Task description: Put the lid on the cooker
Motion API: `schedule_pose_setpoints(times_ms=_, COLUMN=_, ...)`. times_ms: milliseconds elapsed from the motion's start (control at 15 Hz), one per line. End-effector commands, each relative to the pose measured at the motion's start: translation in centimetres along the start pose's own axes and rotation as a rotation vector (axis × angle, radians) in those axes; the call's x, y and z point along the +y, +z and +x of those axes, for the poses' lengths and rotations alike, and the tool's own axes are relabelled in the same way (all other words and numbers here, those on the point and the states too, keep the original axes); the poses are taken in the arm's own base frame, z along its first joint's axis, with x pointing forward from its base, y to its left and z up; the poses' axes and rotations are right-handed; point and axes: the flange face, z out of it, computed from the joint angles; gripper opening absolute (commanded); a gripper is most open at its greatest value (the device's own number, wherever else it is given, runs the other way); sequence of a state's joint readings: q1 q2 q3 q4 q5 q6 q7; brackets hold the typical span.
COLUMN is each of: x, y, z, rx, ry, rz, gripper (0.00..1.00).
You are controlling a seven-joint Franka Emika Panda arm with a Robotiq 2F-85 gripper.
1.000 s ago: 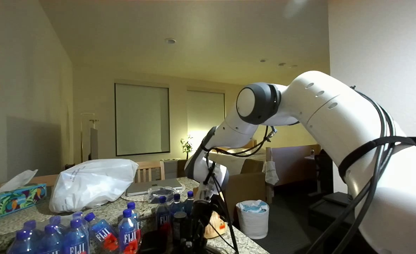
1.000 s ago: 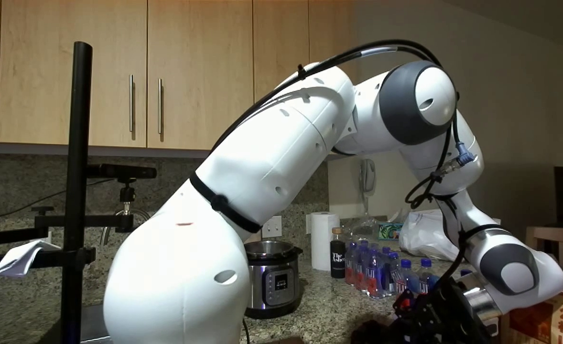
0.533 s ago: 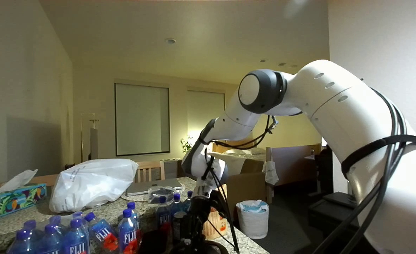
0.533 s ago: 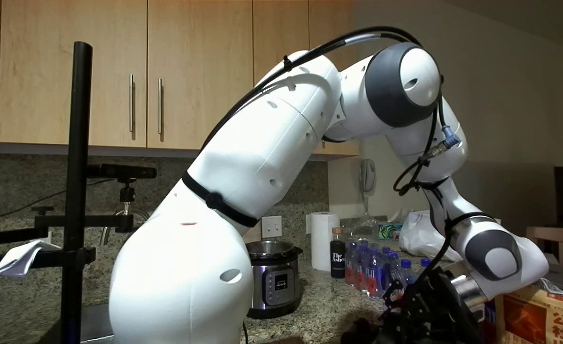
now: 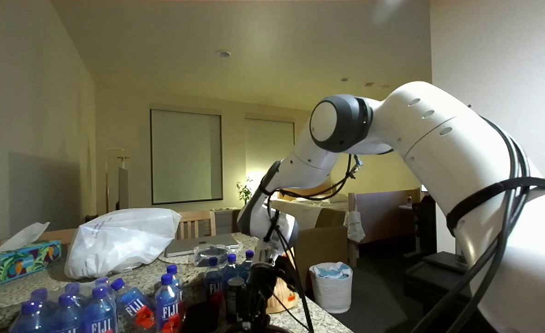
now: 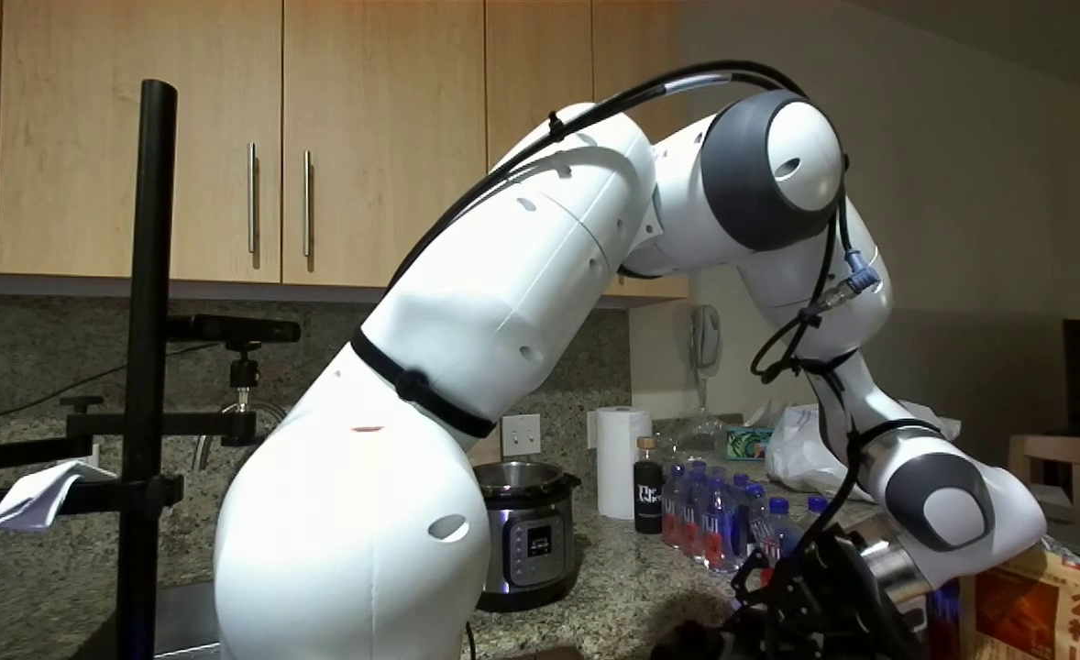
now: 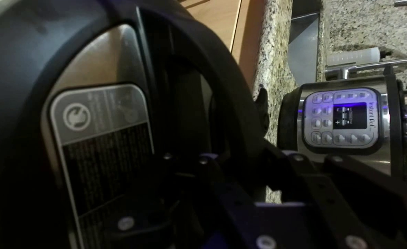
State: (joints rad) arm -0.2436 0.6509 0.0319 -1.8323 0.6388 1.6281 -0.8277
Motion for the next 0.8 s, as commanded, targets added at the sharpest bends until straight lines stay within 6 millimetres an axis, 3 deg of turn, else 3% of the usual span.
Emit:
schedule_pose_setpoints(times_ms=0, x=-0.7, y=-0.1, z=0.0, rx=0.014, ry=-0.006, rz=-0.016, gripper=0.04)
schedule_pose_setpoints(times_ms=733, x=-5.9, y=0.0, z=-1.7, rx=0.041, ry=-0.087, rz=-0.103, gripper=0.04)
